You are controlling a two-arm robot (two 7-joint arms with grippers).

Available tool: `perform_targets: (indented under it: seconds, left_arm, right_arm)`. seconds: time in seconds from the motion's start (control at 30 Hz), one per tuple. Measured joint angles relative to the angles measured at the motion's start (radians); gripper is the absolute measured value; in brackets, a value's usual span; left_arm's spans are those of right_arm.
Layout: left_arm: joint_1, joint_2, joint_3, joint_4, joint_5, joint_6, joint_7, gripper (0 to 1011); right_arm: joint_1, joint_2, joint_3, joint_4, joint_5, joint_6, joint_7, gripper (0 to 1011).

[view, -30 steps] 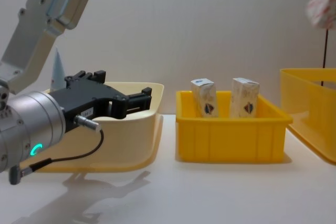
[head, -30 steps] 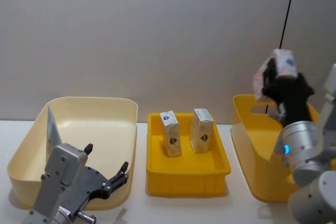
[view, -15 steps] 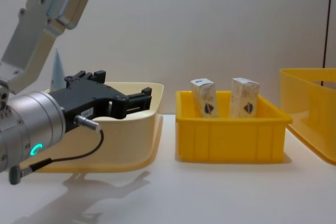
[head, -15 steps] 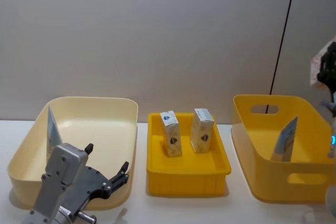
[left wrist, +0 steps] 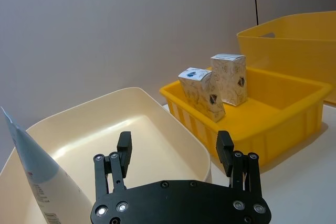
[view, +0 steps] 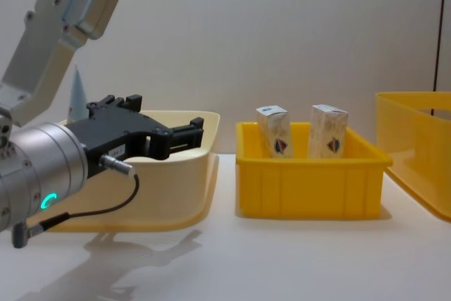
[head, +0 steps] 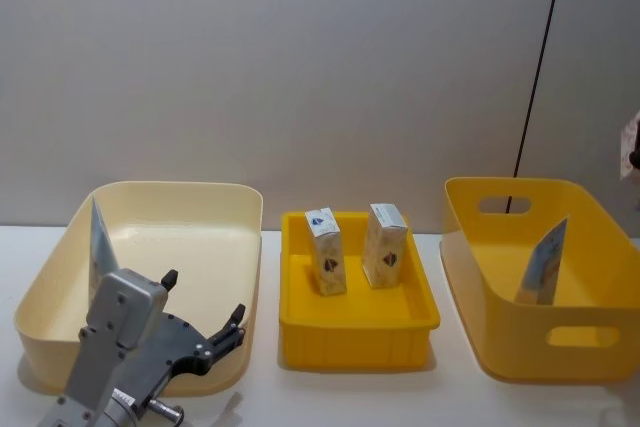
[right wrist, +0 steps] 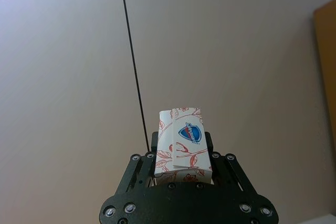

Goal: Bimanual collaborative sorting of washing and personal care products

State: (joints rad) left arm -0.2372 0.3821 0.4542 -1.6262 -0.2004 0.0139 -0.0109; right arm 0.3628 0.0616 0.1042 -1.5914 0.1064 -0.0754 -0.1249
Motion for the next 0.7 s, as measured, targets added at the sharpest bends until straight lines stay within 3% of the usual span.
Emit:
perform_targets:
  seconds: [0.33,0.7]
  left_arm:
    - [0.0,0.0,0.0,0.0,0.0,0.0,0.0,1003]
    - [0.0,0.0,0.0,0.0,0.0,0.0,0.0,1003]
  right_arm:
    - [-0.018,0.002,0.003,-0.007,-0.043,0.095,-0.026,406]
    - [-0.026,-0.006,-0.004,0.037,-0.09,0.183,-0.055,406]
